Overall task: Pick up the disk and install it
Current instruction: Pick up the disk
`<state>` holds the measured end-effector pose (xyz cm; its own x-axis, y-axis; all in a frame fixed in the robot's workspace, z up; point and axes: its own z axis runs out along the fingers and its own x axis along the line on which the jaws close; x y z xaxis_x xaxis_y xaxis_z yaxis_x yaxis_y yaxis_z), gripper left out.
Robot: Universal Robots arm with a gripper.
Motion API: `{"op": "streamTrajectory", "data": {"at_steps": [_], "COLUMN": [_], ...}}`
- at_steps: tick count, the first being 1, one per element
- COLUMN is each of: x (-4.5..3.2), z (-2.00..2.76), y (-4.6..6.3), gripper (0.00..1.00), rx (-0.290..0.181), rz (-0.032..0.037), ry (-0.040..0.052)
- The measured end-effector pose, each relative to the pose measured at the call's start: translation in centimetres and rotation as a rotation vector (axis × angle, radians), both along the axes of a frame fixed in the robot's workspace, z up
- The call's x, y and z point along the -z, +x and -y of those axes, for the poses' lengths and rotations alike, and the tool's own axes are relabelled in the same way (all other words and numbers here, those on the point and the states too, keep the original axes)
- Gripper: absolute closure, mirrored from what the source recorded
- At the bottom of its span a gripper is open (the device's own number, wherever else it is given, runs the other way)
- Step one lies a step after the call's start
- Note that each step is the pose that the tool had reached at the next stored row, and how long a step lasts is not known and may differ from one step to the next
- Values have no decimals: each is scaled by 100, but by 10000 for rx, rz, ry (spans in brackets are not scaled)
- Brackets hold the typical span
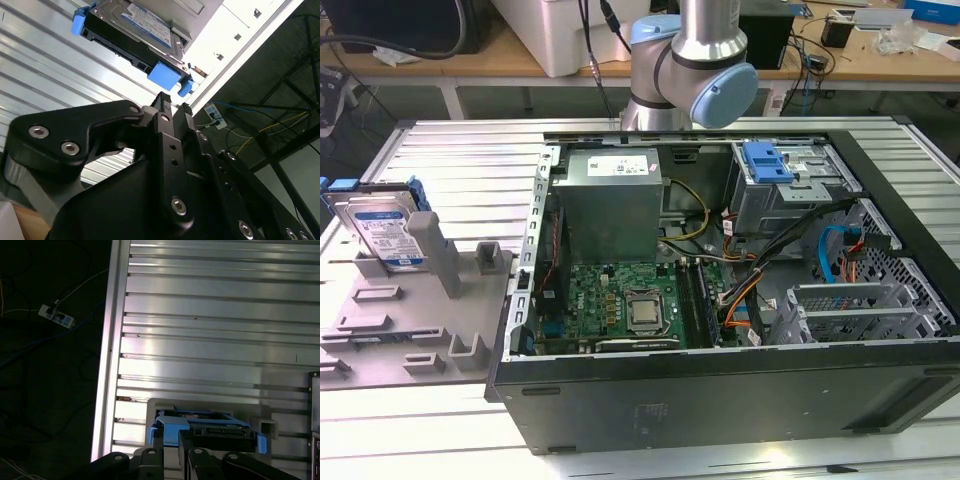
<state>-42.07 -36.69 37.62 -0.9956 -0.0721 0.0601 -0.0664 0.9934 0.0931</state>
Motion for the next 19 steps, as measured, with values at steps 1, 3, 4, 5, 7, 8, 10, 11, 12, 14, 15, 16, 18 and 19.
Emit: {"op": "streamTrajectory", "data": {"at_steps": [1, 3, 4, 5, 7, 8, 10, 11, 12, 14, 15, 16, 18, 19], "x": [0, 2, 1, 0, 1, 1, 0, 1, 1, 0, 0, 0, 2, 3], "z": [0, -1, -1, 0, 0, 1, 0, 0, 0, 0, 0, 0, 0, 0], "y": [0, 2, 3, 5, 6, 6, 6, 5, 5, 5, 5, 5, 6, 5], "gripper": [69, 57, 57, 57, 57, 57, 57, 57, 57, 57, 57, 57, 57, 57], "rx": [0, 1, 1, -3, -384, -841, -1368, -1678, -1960, -2277, -2422, -2573, -3091, -3379], "rz": [0, 2, 1, -1, 0, 0, 0, 1, 5, 20, 32, 45, 99, 126], "ry": [0, 1, 0, -1, -1, -1, -2, -2, -2, -4, -5, -6, -12, -15]}}
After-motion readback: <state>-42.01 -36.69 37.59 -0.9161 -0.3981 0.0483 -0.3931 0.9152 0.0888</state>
